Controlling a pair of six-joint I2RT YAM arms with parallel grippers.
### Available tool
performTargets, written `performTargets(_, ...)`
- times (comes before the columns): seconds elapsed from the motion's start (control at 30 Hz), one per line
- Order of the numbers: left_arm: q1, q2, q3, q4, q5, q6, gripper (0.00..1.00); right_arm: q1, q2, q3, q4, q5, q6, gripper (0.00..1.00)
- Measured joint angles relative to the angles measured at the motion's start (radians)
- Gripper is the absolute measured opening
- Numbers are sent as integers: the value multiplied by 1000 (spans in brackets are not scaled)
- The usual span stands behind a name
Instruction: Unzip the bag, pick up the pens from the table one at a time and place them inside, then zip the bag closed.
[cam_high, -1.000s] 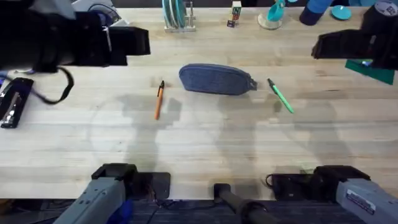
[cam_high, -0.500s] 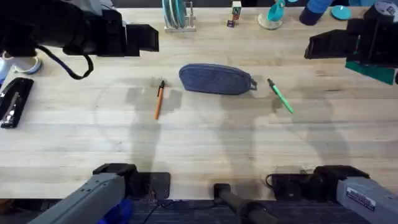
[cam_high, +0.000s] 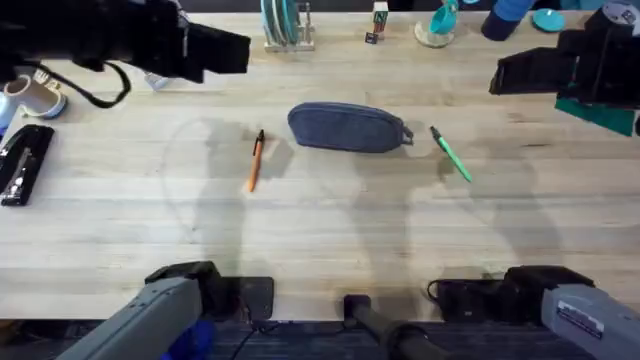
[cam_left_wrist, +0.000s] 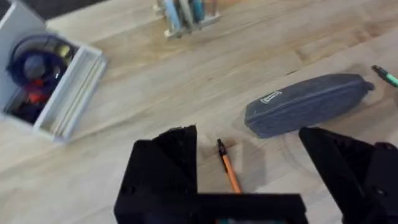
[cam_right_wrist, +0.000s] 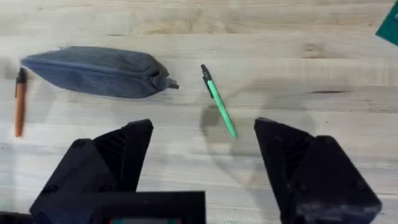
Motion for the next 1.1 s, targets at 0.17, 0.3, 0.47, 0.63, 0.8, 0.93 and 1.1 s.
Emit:
performTargets(0.17,88,25,0,7,193,177,992,0,0,0,0,0,0,997)
performTargets(0.3,143,78,0,7,341,317,992,0,0,0,0,0,0,998)
performTargets(0.47,187,174,0,-8,505,483,991,0,0,0,0,0,0,998)
performTargets(0.63,196,272,0,-13,638,644,990,0,0,0,0,0,0,998)
performTargets(0.8,196,359,0,-13,733,766,990,0,0,0,0,0,0,998)
performTargets(0.93,196,421,0,-39,770,833,989,0,0,0,0,0,0,998)
performTargets(1.1,196,510,0,-130,812,975,989,0,0,0,0,0,0,998)
